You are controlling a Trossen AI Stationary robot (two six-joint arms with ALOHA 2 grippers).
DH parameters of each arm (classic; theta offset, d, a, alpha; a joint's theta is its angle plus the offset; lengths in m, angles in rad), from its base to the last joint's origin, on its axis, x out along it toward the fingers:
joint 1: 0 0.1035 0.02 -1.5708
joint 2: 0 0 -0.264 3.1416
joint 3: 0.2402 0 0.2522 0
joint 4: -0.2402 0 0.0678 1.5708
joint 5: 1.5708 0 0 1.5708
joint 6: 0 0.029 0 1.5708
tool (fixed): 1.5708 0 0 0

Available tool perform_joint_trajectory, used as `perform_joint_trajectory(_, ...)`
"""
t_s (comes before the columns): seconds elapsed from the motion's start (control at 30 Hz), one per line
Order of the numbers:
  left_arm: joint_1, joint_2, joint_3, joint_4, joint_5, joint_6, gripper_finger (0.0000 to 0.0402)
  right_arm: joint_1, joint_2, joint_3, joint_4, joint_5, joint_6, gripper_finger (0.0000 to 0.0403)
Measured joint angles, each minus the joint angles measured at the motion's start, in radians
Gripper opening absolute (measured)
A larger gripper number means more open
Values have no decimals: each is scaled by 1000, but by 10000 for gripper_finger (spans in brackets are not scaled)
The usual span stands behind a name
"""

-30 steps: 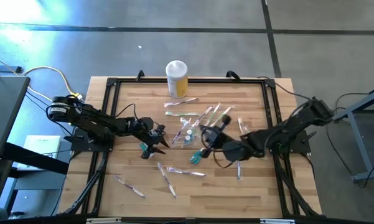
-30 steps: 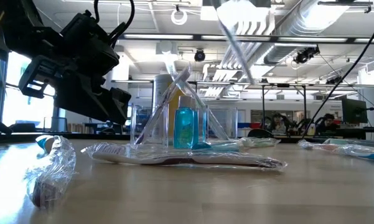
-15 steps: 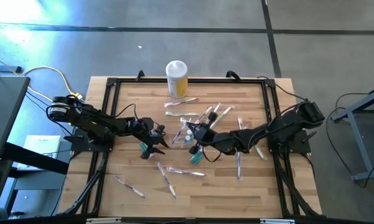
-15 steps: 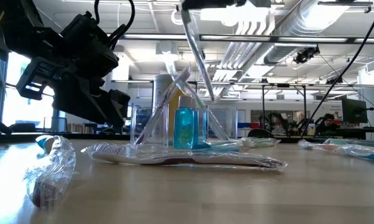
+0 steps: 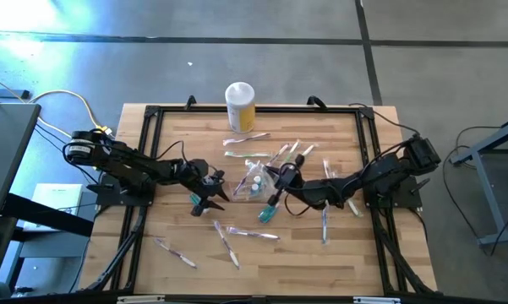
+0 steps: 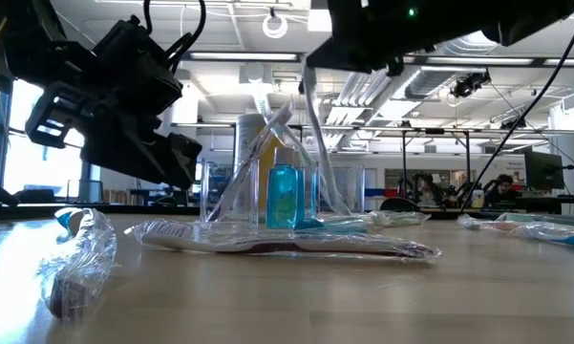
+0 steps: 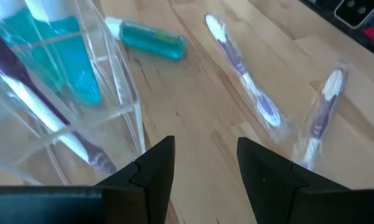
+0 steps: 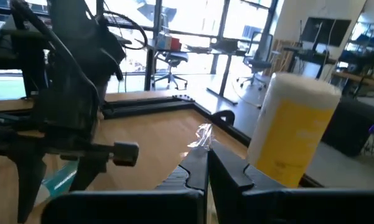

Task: Pick & Place toothbrushing station
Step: Put the violet toothbrush into the transparent organizer

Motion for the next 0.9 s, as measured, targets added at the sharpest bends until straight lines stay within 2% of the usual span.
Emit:
perform_joint_trajectory(0.27,0,0,0,11,0,0,168,0,0,-19,-5,-6,50,3)
perform_joint_trajectory(0.4,0,0,0,21,-1,1,168,0,0,-20,-41,-3,56,19)
perform_joint_trajectory(0.57,0,0,0,29,-10,2,168,0,0,-20,-68,-4,66,59)
perform_joint_trajectory(0.8,0,0,0,29,-13,2,168,2,0,-20,-116,-1,88,141)
perform_joint_trajectory(0.9,0,0,0,29,-14,2,168,13,0,-20,-126,-8,31,172)
